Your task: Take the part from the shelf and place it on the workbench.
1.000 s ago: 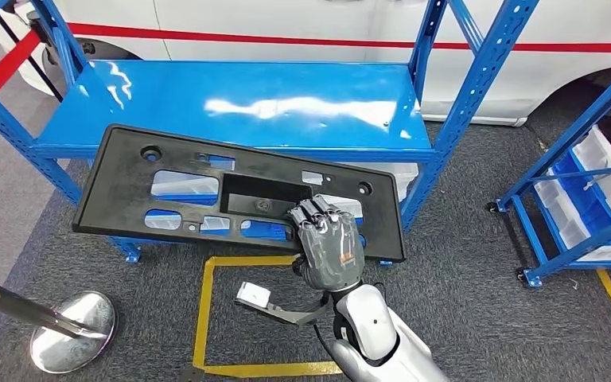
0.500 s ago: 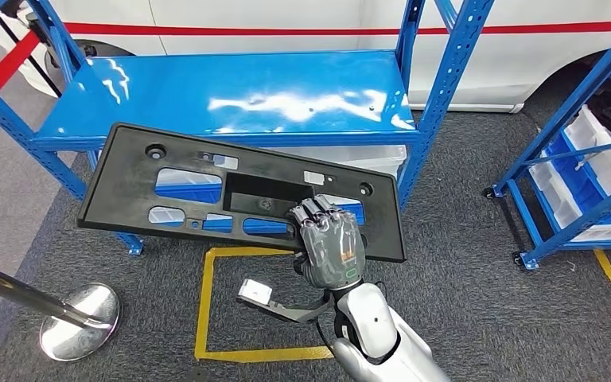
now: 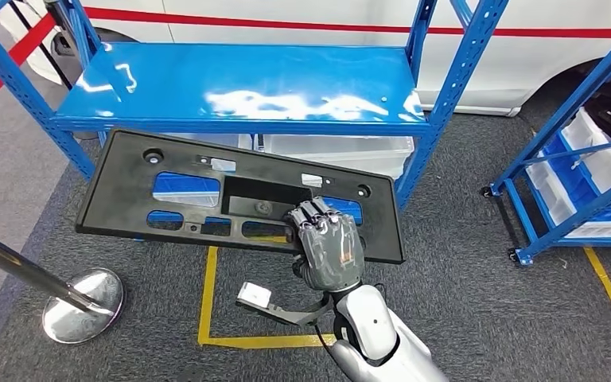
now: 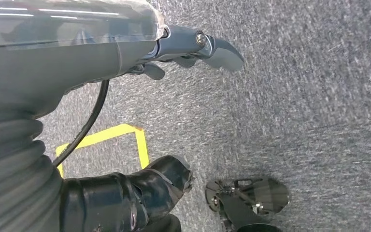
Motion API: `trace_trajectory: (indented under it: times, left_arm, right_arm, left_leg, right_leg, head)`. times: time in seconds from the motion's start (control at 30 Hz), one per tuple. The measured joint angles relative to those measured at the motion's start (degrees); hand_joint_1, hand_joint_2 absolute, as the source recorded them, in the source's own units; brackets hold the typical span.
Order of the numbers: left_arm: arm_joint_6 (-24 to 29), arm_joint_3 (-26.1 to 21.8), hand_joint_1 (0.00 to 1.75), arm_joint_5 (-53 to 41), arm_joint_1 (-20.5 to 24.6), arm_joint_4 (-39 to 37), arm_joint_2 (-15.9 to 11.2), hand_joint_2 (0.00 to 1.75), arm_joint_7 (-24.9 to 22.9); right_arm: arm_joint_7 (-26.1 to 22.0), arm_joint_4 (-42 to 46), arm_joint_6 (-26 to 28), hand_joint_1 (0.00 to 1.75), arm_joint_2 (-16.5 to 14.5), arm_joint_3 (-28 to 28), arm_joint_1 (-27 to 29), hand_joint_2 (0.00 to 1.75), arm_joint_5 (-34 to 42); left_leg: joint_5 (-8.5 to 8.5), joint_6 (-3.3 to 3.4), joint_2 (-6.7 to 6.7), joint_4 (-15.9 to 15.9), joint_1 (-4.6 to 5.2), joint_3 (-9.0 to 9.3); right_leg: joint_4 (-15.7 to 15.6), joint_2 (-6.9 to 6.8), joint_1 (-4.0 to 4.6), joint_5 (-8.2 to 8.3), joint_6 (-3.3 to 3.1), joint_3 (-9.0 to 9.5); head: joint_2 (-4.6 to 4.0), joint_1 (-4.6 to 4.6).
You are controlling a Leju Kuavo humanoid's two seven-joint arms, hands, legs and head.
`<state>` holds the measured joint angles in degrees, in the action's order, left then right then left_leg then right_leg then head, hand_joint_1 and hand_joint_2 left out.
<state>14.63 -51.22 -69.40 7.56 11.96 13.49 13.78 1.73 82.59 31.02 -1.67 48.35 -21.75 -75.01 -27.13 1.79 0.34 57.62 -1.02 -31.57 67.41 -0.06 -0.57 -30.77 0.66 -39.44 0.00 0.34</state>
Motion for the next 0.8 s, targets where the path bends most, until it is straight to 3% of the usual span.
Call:
trace_trajectory:
  times: [0.03, 0.07, 0.1, 0.13, 0.2, 0.27, 0.33, 0.4, 0.47, 0.53, 0.57, 0.6, 0.63, 0.67, 0.73, 0.8]
  left_arm:
    - [0.0, 0.0, 0.00, 0.0, 0.0, 0.0, 0.0, 1.75, 0.0]
    - [0.1, 0.0, 0.00, 0.0, -0.1, 0.0, 0.0, 1.75, 0.0]
    - [0.1, 0.0, 0.00, 0.0, -0.1, 0.0, 0.0, 1.75, 0.0]
    - [0.2, 0.0, 0.00, 0.0, -0.1, 0.0, 0.0, 1.75, 0.0]
    - [0.2, 0.0, 0.00, 0.0, -0.1, 0.0, 0.0, 1.75, -0.1]
    - [0.3, 0.0, 0.00, 0.0, -0.1, 0.0, 0.2, 1.75, -0.1]
    - [0.3, 0.0, 0.00, 0.0, 0.0, 0.0, 0.2, 1.75, -0.1]
    - [0.3, 0.0, 0.00, 0.0, 0.0, 0.0, 0.2, 1.75, -0.2]
    - [0.4, 0.0, 0.00, 0.0, -0.1, 0.0, 0.2, 1.75, -0.3]
    - [0.4, 0.0, 0.00, 0.1, -0.2, 0.0, 0.2, 1.75, -0.3]
    - [0.4, 0.0, 0.00, 0.1, -0.2, 0.0, 0.2, 1.75, -0.3]
    - [0.4, 0.0, 0.00, 0.1, -0.3, 0.0, 0.2, 1.75, -0.3]
    - [0.4, 0.0, 0.00, 0.1, -0.3, 0.0, 0.1, 1.75, -0.3]
    - [0.4, 0.0, 0.00, 0.2, -0.3, 0.0, 0.1, 1.75, -0.3]
    - [0.4, 0.0, 0.00, 0.2, -0.3, 0.0, 0.1, 1.75, -0.3]
    - [0.4, 0.0, 0.00, 0.3, -0.3, 0.0, 0.0, 1.75, -0.2]
  right_arm:
    - [0.0, 0.0, 0.0, 1.75, 0.0, 0.0, 0.1, 1.75, 0.0]
    - [0.0, 0.0, 0.0, 1.75, 0.0, 0.0, 0.1, 1.75, 0.2]
    - [0.0, 0.0, 0.0, 1.75, 0.1, 0.0, 0.2, 1.75, 0.3]
    - [0.0, 0.0, 0.0, 1.75, 0.1, 0.0, 0.3, 1.75, 0.5]
    - [-0.1, 0.0, 0.0, 1.75, 0.1, 0.0, 0.3, 1.75, 0.7]
    - [-0.2, 0.0, 0.0, 1.75, 0.0, 0.0, 0.2, 1.75, 0.8]
    - [-0.3, 0.0, 0.0, 1.75, 0.0, -0.1, 0.2, 1.75, 0.9]
    - [-0.3, 0.0, 0.0, 1.75, 0.0, -0.1, 0.2, 1.75, 1.0]
    - [-0.3, 0.0, 0.0, 1.75, 0.0, -0.1, 0.2, 1.75, 1.3]
    - [-0.3, 0.0, 0.1, 1.75, 0.0, -0.2, 0.4, 1.75, 1.5]
    - [-0.3, -0.1, 0.1, 1.75, 0.0, -0.2, 0.6, 1.75, 1.6]
    - [-0.3, -0.1, 0.1, 1.75, 0.0, -0.2, 0.8, 1.75, 1.7]
    - [-0.3, -0.1, 0.1, 1.75, 0.0, -0.2, 0.9, 1.75, 1.7]
    - [-0.3, -0.1, 0.1, 1.75, 0.0, -0.2, 1.0, 1.75, 1.7]
    - [-0.3, -0.1, 0.2, 1.75, 0.0, -0.2, 1.0, 1.75, 1.7]
    - [-0.3, -0.1, 0.3, 1.75, 0.0, -0.3, 1.1, 1.75, 1.7]
  left_leg:
    - [0.38, 0.13, 0.04, 0.1, 0.05, -0.54]
    - [0.71, 0.15, 0.08, 0.1, 0.11, -1.06]
    - [1.00, 0.13, 0.09, 0.3, 0.17, -1.55]
    - [1.20, 0.08, 0.09, 0.4, 0.23, -1.95]
    - [1.45, -0.10, 0.05, 0.7, 0.36, -2.42]
    - [1.78, -0.59, 0.05, 0.9, 0.44, -2.66]
    - [2.27, -1.31, 0.07, 0.7, 0.34, -2.76]
    - [2.15, -1.97, 0.04, 0.8, 0.37, -2.98]
    - [-0.28, -2.52, -0.08, 3.8, 0.39, -4.42]
    - [-4.14, -3.00, -0.13, 10.7, 0.21, -7.27]
    - [-5.34, -3.22, -0.12, 14.0, 0.14, -8.54]
    - [-5.48, -3.40, -0.11, 15.8, 0.08, -9.07]
    - [-4.57, -3.52, -0.11, 15.5, -0.01, -8.65]
    - [-2.81, -3.56, -0.13, 13.1, -0.11, -7.25]
    - [0.14, -3.38, -0.50, 5.9, -0.19, -3.24]
    - [0.71, -2.91, -0.91, 1.7, -0.04, -1.04]
  right_leg:
    - [3.7, 0.00, -0.03, -2.00, 0.13, -1.10]
    - [6.6, 0.00, -0.04, -2.99, 0.20, -1.80]
    - [7.8, 0.00, -0.04, -2.81, 0.18, -1.69]
    - [6.9, 0.00, -0.03, -1.67, 0.03, -0.48]
    - [-0.4, 0.00, 0.15, 0.90, -0.67, 4.46]
    - [-6.9, 0.01, 0.55, 1.68, -1.29, 8.31]
    - [-8.5, 0.03, 0.90, 1.65, -1.56, 8.97]
    - [-9.2, -0.03, 0.53, 2.26, -2.08, 8.94]
    - [-9.9, -0.17, 0.10, 2.99, -2.76, 8.83]
    - [-9.8, -0.25, 0.18, 3.27, -3.08, 8.42]
    - [-9.7, -0.24, 0.21, 3.31, -3.09, 8.22]
    - [-9.5, -0.19, 0.22, 3.33, -3.08, 8.07]
    - [-9.3, -0.09, 0.21, 3.32, -3.04, 7.94]
    - [-9.1, 0.07, 0.19, 3.27, -2.95, 7.83]
    - [-8.5, 0.45, 0.21, 3.05, -2.59, 7.52]
    - [-8.2, 0.79, 0.30, 3.03, -2.08, 7.12]
  head:
    - [0.00, 0.00]
    - [0.00, 0.00]
    - [0.00, 0.00]
    - [0.00, 0.00]
    - [0.00, -0.01]
    - [0.00, -0.01]
    - [0.00, -0.01]
    - [0.00, -0.02]
    - [0.00, -0.06]
    - [0.00, -0.09]
    - [0.00, -0.09]
    - [0.00, -0.09]
    - [0.00, -0.09]
    - [0.00, -0.09]
    - [0.00, -0.08]
    - [0.00, -0.09]
